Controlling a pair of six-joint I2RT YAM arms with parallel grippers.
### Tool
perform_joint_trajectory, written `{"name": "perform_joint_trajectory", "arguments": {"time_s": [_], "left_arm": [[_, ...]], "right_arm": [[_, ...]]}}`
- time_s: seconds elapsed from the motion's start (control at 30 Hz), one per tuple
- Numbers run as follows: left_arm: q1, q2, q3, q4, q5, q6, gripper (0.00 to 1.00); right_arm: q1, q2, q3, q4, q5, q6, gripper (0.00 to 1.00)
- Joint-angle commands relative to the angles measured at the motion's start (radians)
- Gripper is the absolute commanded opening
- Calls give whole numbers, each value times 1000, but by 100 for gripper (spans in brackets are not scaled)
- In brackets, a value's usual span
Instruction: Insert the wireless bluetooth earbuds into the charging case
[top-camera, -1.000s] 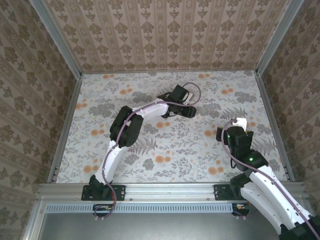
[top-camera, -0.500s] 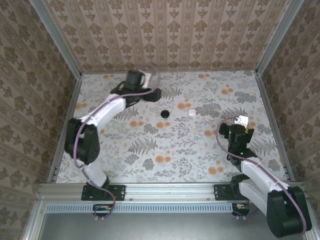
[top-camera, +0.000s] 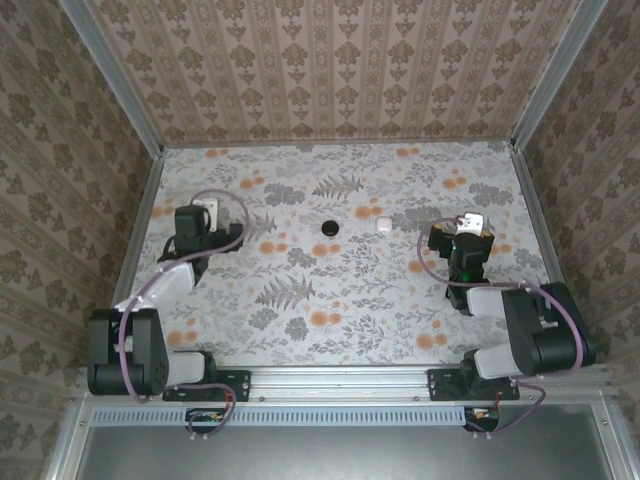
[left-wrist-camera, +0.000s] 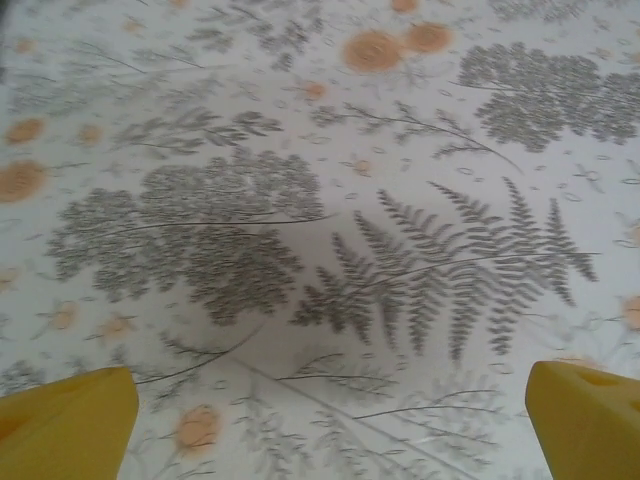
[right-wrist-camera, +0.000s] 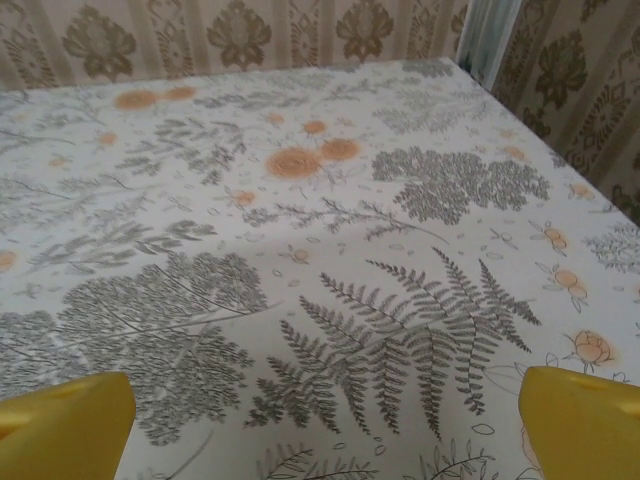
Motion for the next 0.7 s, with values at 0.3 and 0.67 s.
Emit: {"name": "perform_joint_trajectory", "arguments": {"time_s": [0.3,0.67], "left_arm": [[78,59,-308,762,3,28,100],[51,273,-184,736,8,59,100]], "right_arm": [[-23,98,85,40,-118,-15,100],[-23,100,85,49,-121,-21,100]]}}
